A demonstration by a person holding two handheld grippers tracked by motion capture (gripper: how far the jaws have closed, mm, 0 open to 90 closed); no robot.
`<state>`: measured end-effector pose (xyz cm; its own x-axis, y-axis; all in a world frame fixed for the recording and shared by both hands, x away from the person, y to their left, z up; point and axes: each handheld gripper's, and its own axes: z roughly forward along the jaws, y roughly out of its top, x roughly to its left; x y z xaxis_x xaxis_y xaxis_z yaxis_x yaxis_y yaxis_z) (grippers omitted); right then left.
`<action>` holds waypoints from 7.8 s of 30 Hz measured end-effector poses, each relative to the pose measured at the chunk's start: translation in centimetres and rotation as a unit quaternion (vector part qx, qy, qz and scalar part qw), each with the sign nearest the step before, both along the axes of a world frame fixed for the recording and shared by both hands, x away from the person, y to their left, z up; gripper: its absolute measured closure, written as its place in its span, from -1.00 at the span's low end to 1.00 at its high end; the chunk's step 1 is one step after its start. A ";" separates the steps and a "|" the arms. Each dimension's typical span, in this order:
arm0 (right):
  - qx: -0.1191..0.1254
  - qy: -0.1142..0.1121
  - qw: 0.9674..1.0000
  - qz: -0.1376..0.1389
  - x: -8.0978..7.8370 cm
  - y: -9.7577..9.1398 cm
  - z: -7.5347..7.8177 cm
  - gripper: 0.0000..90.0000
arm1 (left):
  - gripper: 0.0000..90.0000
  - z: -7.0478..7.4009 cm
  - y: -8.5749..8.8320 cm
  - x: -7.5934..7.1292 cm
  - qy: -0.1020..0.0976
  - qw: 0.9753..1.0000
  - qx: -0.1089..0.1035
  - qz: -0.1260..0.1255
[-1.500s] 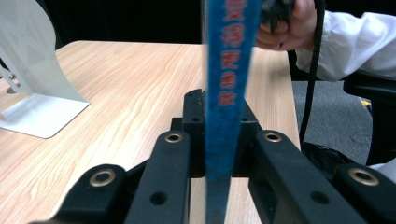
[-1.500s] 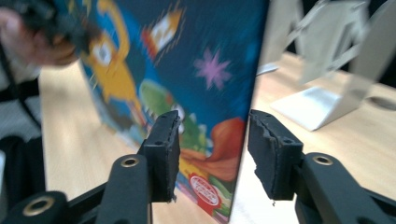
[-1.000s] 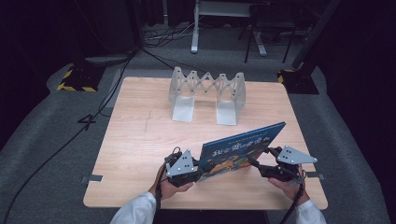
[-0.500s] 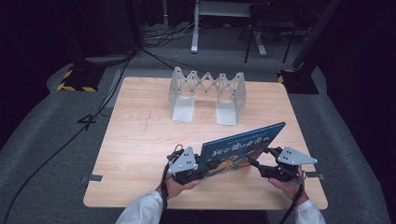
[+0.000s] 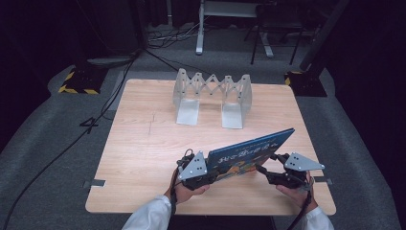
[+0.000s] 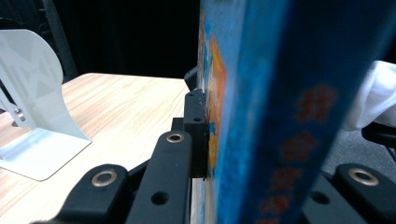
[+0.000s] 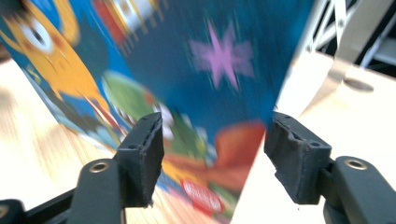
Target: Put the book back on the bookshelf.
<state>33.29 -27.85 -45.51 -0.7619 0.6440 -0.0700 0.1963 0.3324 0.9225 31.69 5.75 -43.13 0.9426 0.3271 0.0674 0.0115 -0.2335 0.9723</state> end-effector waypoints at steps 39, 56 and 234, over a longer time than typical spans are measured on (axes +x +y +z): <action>-0.052 0.115 0.991 -0.051 2.6 -2.8 -4.5 -0.30 | 0.84 0.9 2.1 1.7 0.003 0.999 0.027 0.039; -0.065 0.117 0.990 -0.044 2.6 -2.6 -4.6 -0.29 | 0.84 1.9 2.9 2.2 -0.015 0.998 0.017 0.060; -0.106 0.136 0.985 -0.019 2.7 -1.8 -4.8 -0.34 | -0.42 -0.1 9.5 11.0 0.085 0.936 0.087 0.331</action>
<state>36.04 -29.66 -50.31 -0.7469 0.6649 -0.0024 0.4429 0.5002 0.7440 42.67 15.29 -43.24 0.5388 0.8414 0.0414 0.3606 -0.2748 0.8913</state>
